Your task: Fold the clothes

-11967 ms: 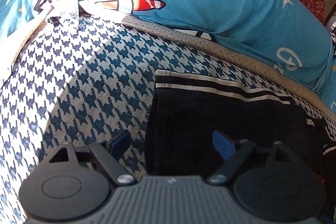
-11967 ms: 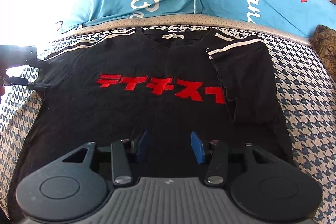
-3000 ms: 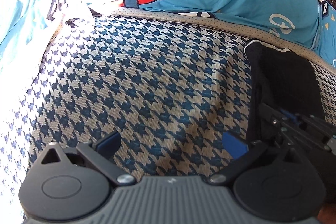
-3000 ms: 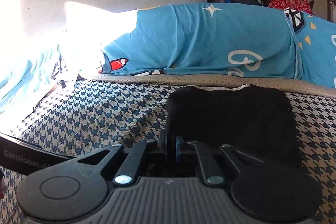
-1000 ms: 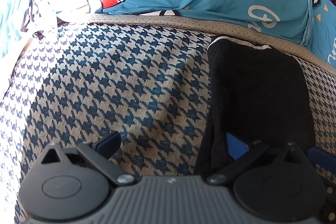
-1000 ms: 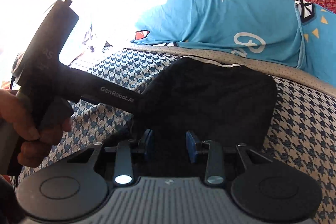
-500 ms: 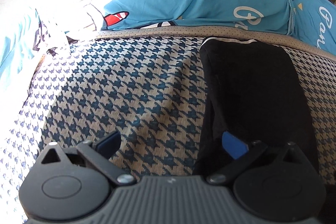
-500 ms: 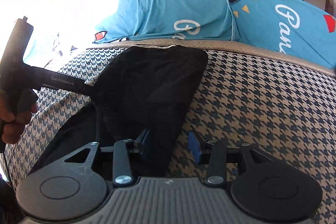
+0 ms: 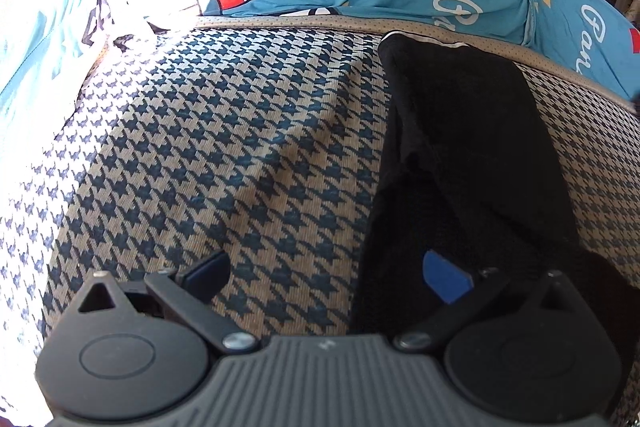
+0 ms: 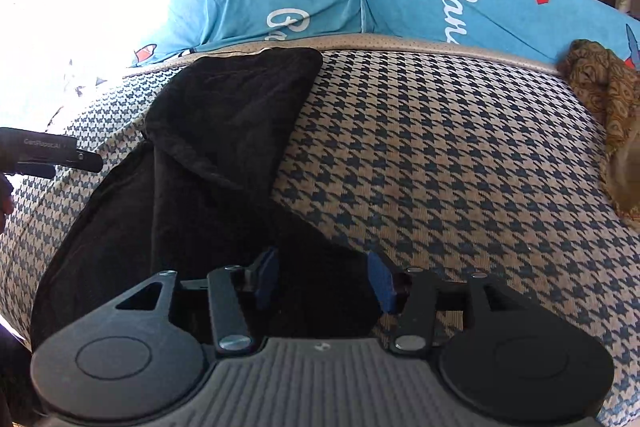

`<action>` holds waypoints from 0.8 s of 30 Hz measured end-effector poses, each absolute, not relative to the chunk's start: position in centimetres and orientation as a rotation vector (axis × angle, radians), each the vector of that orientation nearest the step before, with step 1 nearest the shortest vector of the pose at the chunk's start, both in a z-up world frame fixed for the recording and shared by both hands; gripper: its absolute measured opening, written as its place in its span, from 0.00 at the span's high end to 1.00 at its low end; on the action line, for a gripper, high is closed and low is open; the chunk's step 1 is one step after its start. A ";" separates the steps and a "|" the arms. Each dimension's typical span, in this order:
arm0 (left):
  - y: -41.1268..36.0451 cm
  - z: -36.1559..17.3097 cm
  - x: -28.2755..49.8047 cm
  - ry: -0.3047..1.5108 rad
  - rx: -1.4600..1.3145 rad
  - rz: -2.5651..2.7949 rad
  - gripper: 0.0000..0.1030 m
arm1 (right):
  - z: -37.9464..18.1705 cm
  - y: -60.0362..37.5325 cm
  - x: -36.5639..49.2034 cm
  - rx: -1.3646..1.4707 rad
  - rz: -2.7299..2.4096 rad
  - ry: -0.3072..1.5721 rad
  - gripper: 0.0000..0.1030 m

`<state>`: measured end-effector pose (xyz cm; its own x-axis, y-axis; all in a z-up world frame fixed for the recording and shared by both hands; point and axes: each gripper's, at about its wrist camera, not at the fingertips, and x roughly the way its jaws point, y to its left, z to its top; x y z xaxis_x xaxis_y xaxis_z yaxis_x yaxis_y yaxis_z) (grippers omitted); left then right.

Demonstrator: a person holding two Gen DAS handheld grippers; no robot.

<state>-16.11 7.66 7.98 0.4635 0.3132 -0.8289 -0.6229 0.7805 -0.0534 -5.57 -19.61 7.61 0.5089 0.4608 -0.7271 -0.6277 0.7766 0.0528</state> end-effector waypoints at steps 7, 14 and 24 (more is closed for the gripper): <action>5.5 7.0 -18.4 0.952 -0.357 0.573 0.00 | 6.8 -20.2 -5.5 -0.230 0.597 0.826 0.50; 4.7 6.4 -20.2 0.954 -0.382 0.581 0.00 | 5.9 -20.8 -4.4 -0.129 0.558 0.870 0.46; 3.8 6.2 -21.5 0.938 -0.364 0.603 0.00 | 5.2 -19.5 -5.3 -0.170 0.559 0.756 0.75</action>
